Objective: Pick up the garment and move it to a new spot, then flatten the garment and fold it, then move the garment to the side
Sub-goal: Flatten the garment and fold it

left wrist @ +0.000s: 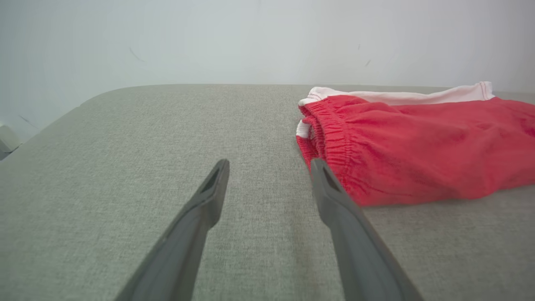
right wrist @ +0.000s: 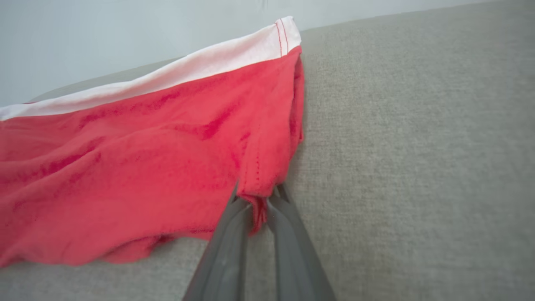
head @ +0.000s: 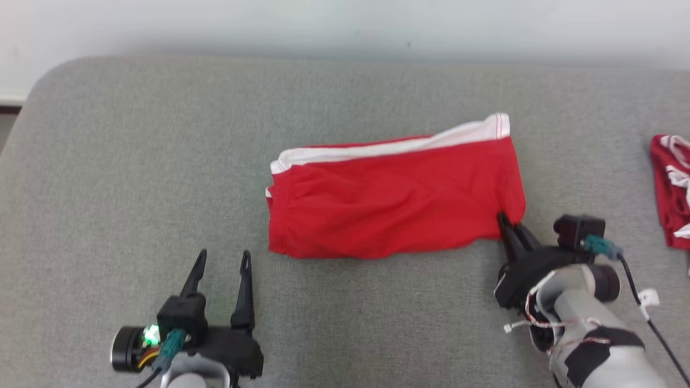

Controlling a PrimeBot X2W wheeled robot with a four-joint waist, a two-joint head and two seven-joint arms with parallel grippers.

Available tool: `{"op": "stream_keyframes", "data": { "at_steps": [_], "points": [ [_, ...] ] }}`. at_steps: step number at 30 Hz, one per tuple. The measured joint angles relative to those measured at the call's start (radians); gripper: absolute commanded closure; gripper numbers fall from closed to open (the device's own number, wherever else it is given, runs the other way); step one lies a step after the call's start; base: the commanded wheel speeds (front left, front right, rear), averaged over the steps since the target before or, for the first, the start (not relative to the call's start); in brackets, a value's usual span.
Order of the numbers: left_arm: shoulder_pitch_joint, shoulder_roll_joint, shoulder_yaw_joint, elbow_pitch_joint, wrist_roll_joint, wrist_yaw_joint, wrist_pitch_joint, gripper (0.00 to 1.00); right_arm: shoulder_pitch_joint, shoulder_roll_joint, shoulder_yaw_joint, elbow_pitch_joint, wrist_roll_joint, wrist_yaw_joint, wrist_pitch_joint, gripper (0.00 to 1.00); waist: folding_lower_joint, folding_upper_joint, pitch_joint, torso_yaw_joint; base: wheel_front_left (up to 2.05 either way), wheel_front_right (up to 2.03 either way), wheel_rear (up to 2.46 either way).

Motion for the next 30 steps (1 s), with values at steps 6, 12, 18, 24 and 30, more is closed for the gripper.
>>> {"op": "stream_keyframes", "data": {
  "at_steps": [6, 12, 18, 24, 30],
  "points": [
    [0.052, 0.000, 0.022, 0.002, 0.022, -0.015, 0.000, 0.00, 0.083, 0.004, -0.036, -0.046, 0.007, 0.000, -0.003, 1.00, 0.0000, 0.0001, -0.051, -0.019, 0.00, 0.00, 0.00],
    [0.097, 0.000, 0.040, -0.006, 0.026, -0.023, 0.000, 0.00, 0.156, 0.003, -0.085, -0.083, -0.016, 0.000, -0.003, 1.00, -0.0001, 0.0000, -0.097, -0.040, 0.00, 0.00, 0.00],
    [0.105, 0.000, 0.036, -0.007, 0.026, -0.026, 0.000, 0.00, 0.181, 0.001, -0.117, -0.082, -0.048, 0.000, -0.003, 1.00, 0.0000, 0.0000, -0.104, -0.042, 0.00, 0.00, 0.00],
    [0.103, 0.000, 0.034, -0.012, 0.026, -0.023, 0.000, 0.00, 0.153, -0.002, -0.123, -0.158, -0.109, 0.000, -0.003, 1.00, 0.0001, 0.0001, -0.088, -0.036, 0.00, 0.00, 0.00],
    [0.099, 0.000, 0.025, -0.015, 0.023, -0.021, 0.000, 0.00, 0.106, 0.034, -0.017, -0.273, -0.170, 0.000, -0.003, 1.00, 0.0001, 0.0001, -0.076, -0.033, 0.00, 0.00, 0.00]
  ]
}}
